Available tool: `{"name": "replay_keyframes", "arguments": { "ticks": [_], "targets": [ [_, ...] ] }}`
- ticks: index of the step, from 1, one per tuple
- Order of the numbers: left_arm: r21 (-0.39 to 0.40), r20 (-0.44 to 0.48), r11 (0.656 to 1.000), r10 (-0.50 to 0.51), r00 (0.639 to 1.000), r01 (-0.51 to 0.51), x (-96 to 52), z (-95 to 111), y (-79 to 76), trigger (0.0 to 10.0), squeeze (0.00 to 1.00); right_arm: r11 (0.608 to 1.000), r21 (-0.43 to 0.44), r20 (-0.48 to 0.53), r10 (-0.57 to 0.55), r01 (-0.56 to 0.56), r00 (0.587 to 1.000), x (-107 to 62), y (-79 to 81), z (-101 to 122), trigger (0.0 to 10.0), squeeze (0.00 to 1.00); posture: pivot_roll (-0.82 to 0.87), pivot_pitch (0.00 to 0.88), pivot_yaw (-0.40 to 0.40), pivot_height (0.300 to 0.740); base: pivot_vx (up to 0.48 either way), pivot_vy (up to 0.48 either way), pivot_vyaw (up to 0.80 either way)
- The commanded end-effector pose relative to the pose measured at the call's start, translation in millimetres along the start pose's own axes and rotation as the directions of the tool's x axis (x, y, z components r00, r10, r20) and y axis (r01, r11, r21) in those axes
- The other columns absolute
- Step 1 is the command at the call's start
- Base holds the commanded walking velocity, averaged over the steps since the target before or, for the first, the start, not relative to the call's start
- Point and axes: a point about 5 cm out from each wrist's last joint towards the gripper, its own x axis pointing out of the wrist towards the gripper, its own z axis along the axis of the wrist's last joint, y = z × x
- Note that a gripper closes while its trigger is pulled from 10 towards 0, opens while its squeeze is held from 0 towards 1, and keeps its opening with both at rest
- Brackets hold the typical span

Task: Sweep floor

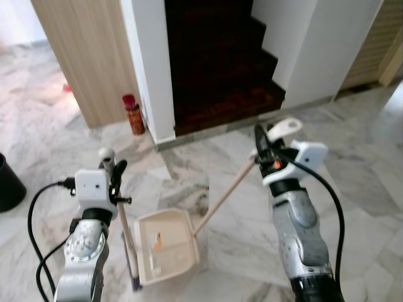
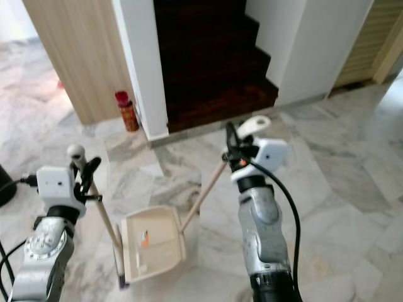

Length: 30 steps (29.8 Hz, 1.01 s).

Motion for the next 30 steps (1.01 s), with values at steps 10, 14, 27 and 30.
{"name": "replay_keyframes", "arguments": {
  "ticks": [10, 14, 27, 30],
  "targets": [
    [-0.005, 0.063, 1.0, 0.017, 0.998, -0.017, 1.4, 16, 5.0, 10.0, 0.0, 0.998, 0.006, 0.05, 0.056, -0.056, 0.997, 1.4, 16.5, 8, 10.0, 0.0, 0.0, 0.027, 0.006, 0.74, 0.0, 0.306, 0.46],
    [-0.003, 0.06, 1.0, 0.011, 0.998, -0.011, 1.4, 16, 5.3, 10.0, 0.0, 0.999, 0.026, 0.052, 0.046, -0.047, 0.998, 1.2, 16.7, 8, 10.0, 0.0, 0.0, 0.033, 0.014, 0.74, 0.0, 0.304, 0.12],
    [0.004, 0.055, 1.0, 0.004, 0.999, -0.004, 1.3, 17, 6.1, 10.0, 0.0, 0.997, 0.037, 0.039, 0.066, -0.067, 0.997, 0.2, 20.6, 7, 10.0, 0.0, 0.01, 0.037, 0.02, 0.74, 0.0, 0.304, 0.0],
    [0.003, 0.053, 1.0, 0.003, 0.999, -0.003, 1.6, 17, 6.1, 10.0, 0.0, 0.997, 0.035, 0.037, 0.07, -0.071, 0.997, 0.1, 21.4, 7, 10.0, 0.0, 0.01, 0.04, 0.018, 0.74, 0.0, 0.304, 0.0]
  ]
}}
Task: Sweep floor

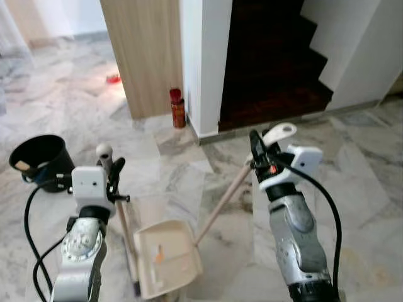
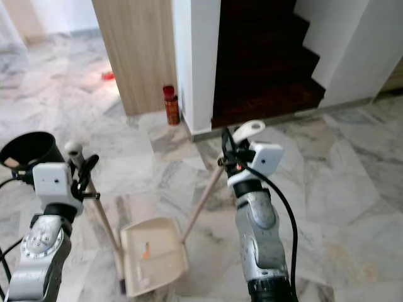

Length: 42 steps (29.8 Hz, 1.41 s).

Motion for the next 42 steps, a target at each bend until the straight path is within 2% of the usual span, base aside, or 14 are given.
{"name": "replay_keyframes", "arguments": {
  "ticks": [1, 6, 18, 27, 42],
  "targets": [
    [0.003, 0.052, 1.0, 0.008, 0.999, -0.008, 1.6, 12.4, 3.6, 10.0, 0.0, 0.999, 0.015, 0.061, 0.043, -0.044, 0.997, 5.8, 11.5, 12.9, 10.0, 0.0, 0.01, 0.04, 0.018, 0.74, 0.0, 0.307, 0.0],
    [0.006, 0.05, 1.0, 0.013, 0.999, -0.013, 0.9, 12.1, 4.7, 10.0, 0.0, 0.999, 0.013, 0.06, 0.05, -0.051, 0.997, 6.6, 11.8, 13.4, 10.0, 0.0, 0.01, 0.051, 0.013, 0.74, 0.0, 0.303, 0.0],
    [0.013, 0.045, 1.0, 0.021, 0.999, -0.022, 1.8, 12.7, 6.9, 10.0, 0.0, 0.998, 0.02, 0.049, 0.054, -0.055, 0.997, 7.6, 13.0, 13.0, 10.0, 0.0, 0.02, 0.082, 0.011, 0.74, 0.0, 0.305, 0.73],
    [0.013, 0.042, 1.0, 0.023, 0.999, -0.023, 1.6, 12.5, 7.5, 10.0, 0.0, 0.998, 0.029, 0.047, 0.051, -0.052, 0.998, 8.1, 13.1, 13.2, 10.0, 0.0, 0.02, 0.088, 0.011, 0.74, 0.0, 0.305, 0.0],
    [0.018, 0.059, 1.0, 0.013, 0.998, -0.014, 1.9, 14.0, 4.6, 10.0, 0.0, 0.998, 0.038, 0.045, 0.057, -0.059, 0.997, 8.8, 12.8, 12.7, 10.0, 0.0, 0.01, 0.043, 0.012, 0.74, 0.0, 0.0, 0.0]
  ]
}}
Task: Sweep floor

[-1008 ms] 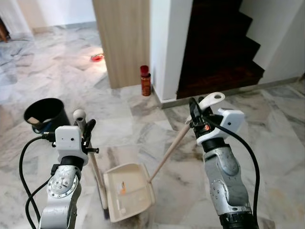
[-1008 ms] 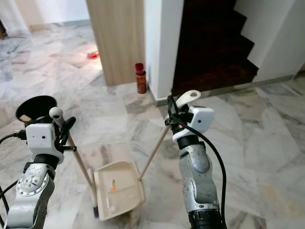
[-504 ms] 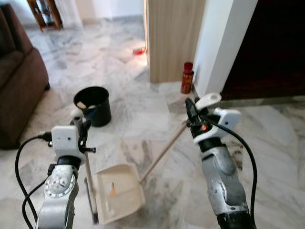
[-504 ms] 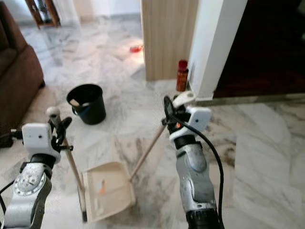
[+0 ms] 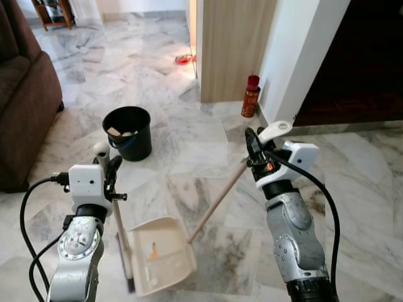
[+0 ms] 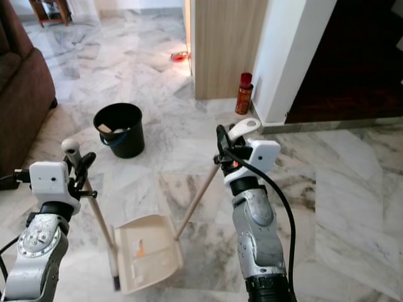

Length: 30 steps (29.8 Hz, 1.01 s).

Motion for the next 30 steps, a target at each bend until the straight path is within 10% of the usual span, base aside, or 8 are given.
{"name": "replay_keyframes", "arguments": {
  "ticks": [1, 30],
  "targets": [
    [-0.003, 0.052, 1.0, -0.008, 0.999, 0.008, 1.7, 10.3, -1.6, 10.0, 0.0, 1.0, 0.012, 0.05, 0.024, -0.025, 0.998, 4.4, 5.7, 10.3, 10.0, 0.0, 0.01, 0.043, 0.012, 0.74, 0.0, 0.0, 0.0],
    [0.009, 0.04, 1.0, -0.016, 0.999, 0.015, 1.0, 8.1, -1.3, 10.0, 0.0, 0.99, 0.134, -0.004, 0.054, -0.053, 0.999, 3.2, 10.4, 2.7, 10.0, 0.0, 0.02, 0.023, 0.017, 0.74, 0.231, 0.0, 0.18]
  ]
}}
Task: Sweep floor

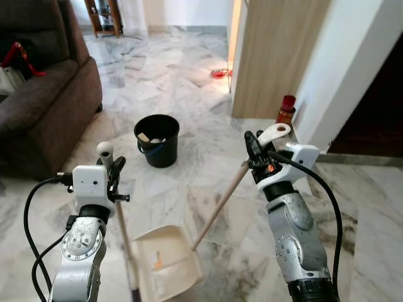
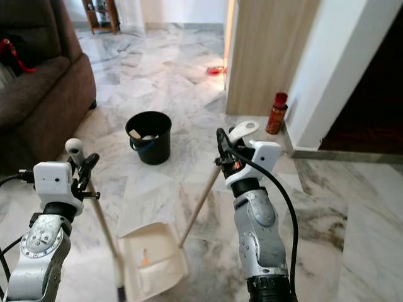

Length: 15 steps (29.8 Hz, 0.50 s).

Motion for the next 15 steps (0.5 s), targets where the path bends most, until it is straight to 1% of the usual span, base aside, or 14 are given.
{"name": "replay_keyframes", "arguments": {
  "ticks": [1, 4, 7, 8, 9, 15],
  "targets": [
    [0.011, 0.051, 1.0, 0.004, 0.999, -0.005, 1.6, 10.8, 2.4, 10.0, 0.0, 0.996, 0.072, 0.042, 0.044, -0.047, 0.998, 4.3, 13.3, 7.3, 10.0, 0.0, 0.02, 0.023, 0.017, 0.74, 0.289, 0.0, 0.0],
    [0.012, 0.055, 1.0, 0.005, 0.999, -0.005, 2.4, 11.8, 3.3, 10.0, 0.0, 0.996, 0.071, 0.039, 0.043, -0.046, 0.998, 3.4, 12.7, 6.9, 10.0, 0.0, 0.02, 0.025, 0.02, 0.74, 0.289, 0.0, 0.0],
    [0.016, 0.053, 1.0, 0.005, 0.999, -0.006, 2.9, 11.6, 4.2, 10.0, 0.0, 0.997, 0.05, 0.044, 0.052, -0.055, 0.998, 3.4, 13.0, 8.2, 10.0, 0.0, 0.02, 0.029, 0.022, 0.74, 0.29, 0.0, 0.0],
    [0.016, 0.052, 1.0, 0.005, 0.999, -0.006, 2.7, 11.3, 4.6, 10.0, 0.0, 0.997, 0.049, 0.041, 0.054, -0.056, 0.998, 3.2, 13.3, 7.9, 10.0, 0.0, 0.02, 0.031, 0.023, 0.74, 0.289, 0.0, 0.52],
    [0.015, 0.052, 1.0, 0.004, 0.999, -0.005, 2.4, 11.4, 4.4, 10.0, 0.0, 0.997, 0.051, 0.037, 0.053, -0.055, 0.998, 2.8, 13.4, 7.7, 10.0, 0.0, 0.03, 0.033, 0.022, 0.74, 0.285, 0.0, 0.52],
    [0.016, 0.047, 1.0, 0.001, 0.999, -0.002, 2.2, 10.5, 3.4, 10.0, 0.0, 0.996, 0.074, 0.025, 0.052, -0.054, 0.998, 2.3, 13.7, 5.6, 10.0, 0.0, 0.03, 0.039, 0.02, 0.74, 0.288, 0.0, 0.0]
  ]
}}
